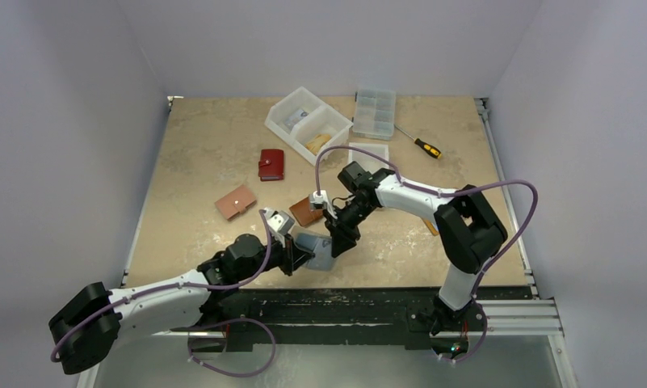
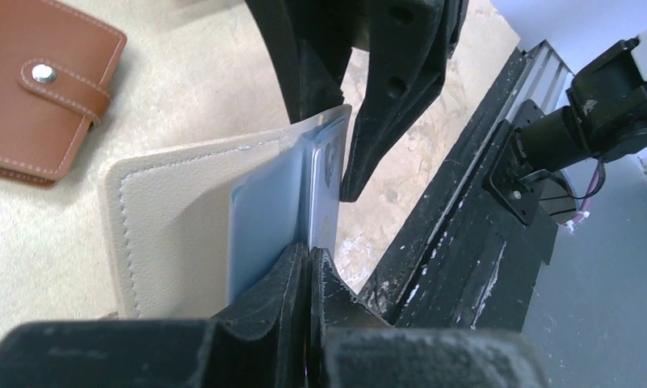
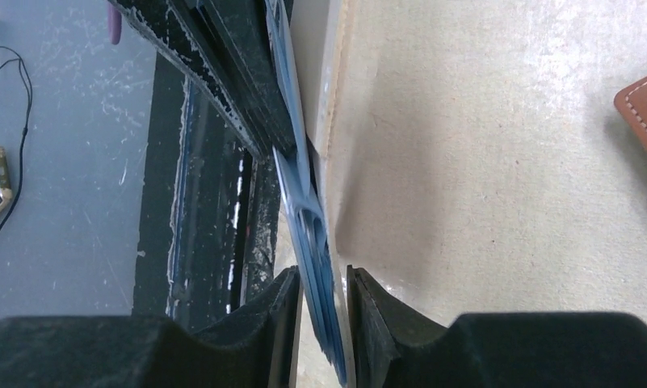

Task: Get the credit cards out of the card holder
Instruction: Remove the credit card from the card holder.

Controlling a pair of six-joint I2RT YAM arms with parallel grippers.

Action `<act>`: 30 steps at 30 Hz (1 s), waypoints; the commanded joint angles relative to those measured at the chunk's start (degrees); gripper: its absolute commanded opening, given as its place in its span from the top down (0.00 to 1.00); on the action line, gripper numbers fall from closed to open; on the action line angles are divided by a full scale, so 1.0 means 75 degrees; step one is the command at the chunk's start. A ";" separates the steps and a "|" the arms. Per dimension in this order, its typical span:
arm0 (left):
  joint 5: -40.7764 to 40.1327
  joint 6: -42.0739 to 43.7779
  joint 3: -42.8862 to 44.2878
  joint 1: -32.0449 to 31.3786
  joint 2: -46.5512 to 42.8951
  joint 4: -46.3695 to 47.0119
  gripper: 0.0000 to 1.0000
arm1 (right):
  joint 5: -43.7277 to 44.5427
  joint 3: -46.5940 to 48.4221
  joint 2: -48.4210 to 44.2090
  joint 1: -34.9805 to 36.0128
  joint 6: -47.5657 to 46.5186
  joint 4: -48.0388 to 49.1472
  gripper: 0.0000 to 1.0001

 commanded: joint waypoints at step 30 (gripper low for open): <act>-0.0817 -0.0438 -0.0751 -0.0045 -0.1415 -0.0250 1.00 | 0.0431 0.0385 0.0482 0.0023 -0.0092 -0.0274 0.95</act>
